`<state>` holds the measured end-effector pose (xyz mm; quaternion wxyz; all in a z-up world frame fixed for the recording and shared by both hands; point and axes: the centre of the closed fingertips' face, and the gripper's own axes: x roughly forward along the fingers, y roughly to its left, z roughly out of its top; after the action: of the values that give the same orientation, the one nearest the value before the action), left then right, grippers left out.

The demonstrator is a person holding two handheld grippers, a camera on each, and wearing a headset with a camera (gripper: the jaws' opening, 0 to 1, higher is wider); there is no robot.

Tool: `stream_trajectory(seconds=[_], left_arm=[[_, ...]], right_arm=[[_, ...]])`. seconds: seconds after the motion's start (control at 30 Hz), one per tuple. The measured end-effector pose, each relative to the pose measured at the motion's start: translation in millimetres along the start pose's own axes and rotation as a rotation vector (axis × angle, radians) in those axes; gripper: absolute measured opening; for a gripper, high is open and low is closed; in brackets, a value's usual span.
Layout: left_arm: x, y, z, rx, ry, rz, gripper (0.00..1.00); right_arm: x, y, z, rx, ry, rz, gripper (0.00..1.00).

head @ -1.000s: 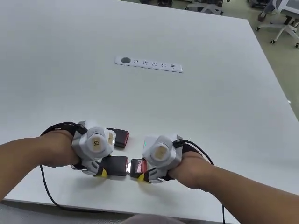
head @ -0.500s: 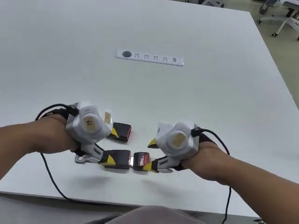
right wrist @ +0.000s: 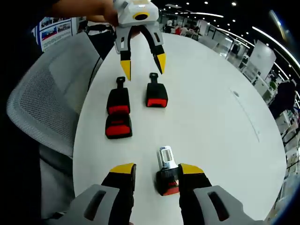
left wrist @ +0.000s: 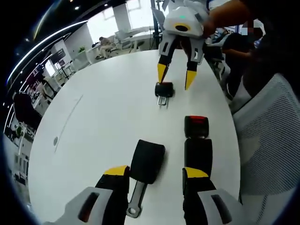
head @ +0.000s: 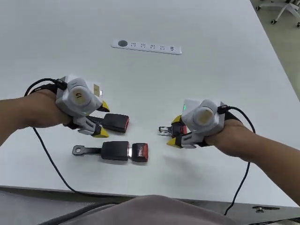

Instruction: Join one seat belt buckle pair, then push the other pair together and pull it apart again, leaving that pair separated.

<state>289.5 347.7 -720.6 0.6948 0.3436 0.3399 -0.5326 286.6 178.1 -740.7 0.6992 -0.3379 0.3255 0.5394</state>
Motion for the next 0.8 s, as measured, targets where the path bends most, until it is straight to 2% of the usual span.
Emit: stream_trajectory(seconds=[0.17, 0.3, 0.37, 0.47, 0.5, 0.7, 0.8], left_arm=[[7.0, 14.1, -9.2, -0.005, 0.018, 0.007, 0.46], [14.7, 21.7, -19.5, -0.006, 0.043, 0.001, 0.45], [16.7, 20.2, -19.9, -0.011, 0.05, -0.006, 0.44], [24.7, 24.7, -29.8, -0.01, 0.068, -0.015, 0.43], [27.0, 26.2, -33.2, -0.013, 0.082, -0.016, 0.42], [36.4, 30.9, -43.2, -0.019, 0.096, -0.04, 0.37], [39.5, 27.8, -44.1, -0.015, 0.102, -0.054, 0.35]], right_arm=[[-3.9, -12.6, -9.7, -0.007, 0.024, -0.021, 0.33], [2.1, -21.3, -22.6, -0.005, 0.05, -0.022, 0.33], [2.1, -20.4, -26.8, -0.005, 0.066, -0.016, 0.33], [5.6, -20.3, -34.5, -0.006, 0.088, -0.01, 0.33], [11.6, -20.9, -39.9, -0.007, 0.094, -0.008, 0.33], [14.5, -22.3, -41.5, -0.001, 0.108, 0.011, 0.32], [19.8, -23.6, -44.5, -0.001, 0.115, 0.027, 0.33]])
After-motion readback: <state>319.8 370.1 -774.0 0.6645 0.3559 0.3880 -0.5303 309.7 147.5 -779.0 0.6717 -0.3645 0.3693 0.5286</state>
